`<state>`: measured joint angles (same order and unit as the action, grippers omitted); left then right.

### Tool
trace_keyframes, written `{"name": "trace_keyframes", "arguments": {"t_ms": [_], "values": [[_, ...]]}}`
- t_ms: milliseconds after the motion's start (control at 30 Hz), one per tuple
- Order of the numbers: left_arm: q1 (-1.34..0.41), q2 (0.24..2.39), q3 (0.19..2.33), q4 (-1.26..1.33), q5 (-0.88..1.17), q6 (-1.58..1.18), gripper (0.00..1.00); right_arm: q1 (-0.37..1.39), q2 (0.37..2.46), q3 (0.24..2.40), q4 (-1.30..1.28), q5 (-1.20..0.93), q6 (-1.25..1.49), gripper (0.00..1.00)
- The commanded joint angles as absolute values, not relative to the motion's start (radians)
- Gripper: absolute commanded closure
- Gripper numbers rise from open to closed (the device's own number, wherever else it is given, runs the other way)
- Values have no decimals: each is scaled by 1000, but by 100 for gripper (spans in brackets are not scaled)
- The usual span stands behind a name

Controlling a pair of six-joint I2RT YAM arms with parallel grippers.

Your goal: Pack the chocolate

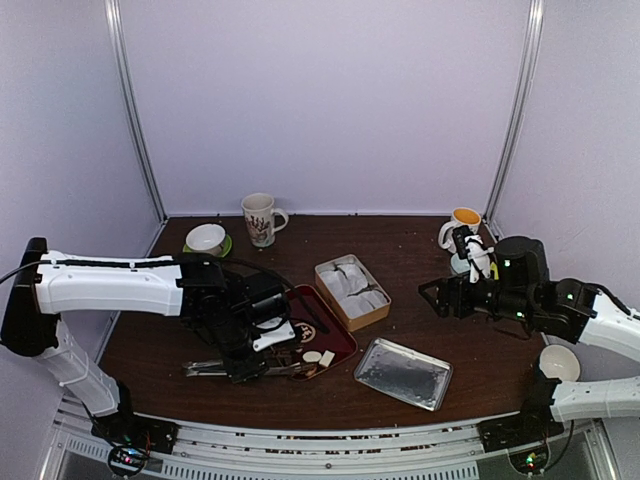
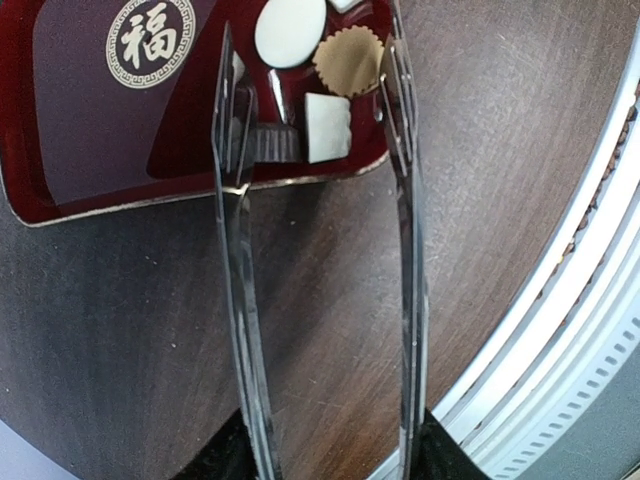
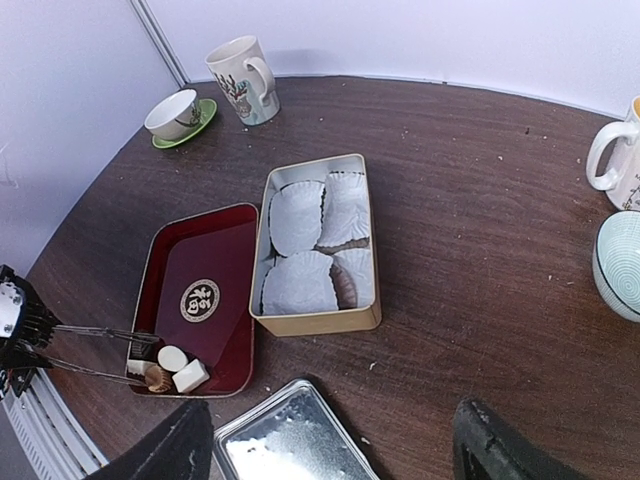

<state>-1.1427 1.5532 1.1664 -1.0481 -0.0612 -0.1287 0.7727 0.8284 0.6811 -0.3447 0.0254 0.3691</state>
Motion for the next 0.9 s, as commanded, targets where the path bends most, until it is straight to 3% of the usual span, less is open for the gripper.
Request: {"name": "trace_keyframes", "arguments": {"t_ms": [0, 533, 767, 867], "values": [[-1149, 1573, 1195, -1042, -26, -99, 49, 773, 834, 672, -319, 22, 380, 17], [-1137, 1652, 1246, -1048, -286, -149, 47, 772, 832, 679, -318, 14, 388, 17], [-1067, 1641, 1268, -1068, -320, -196, 47, 772, 834, 685, -318, 14, 392, 17], [-1071, 1600, 1300, -1059, -223, -161, 46, 772, 834, 691, -322, 11, 391, 17]]}}
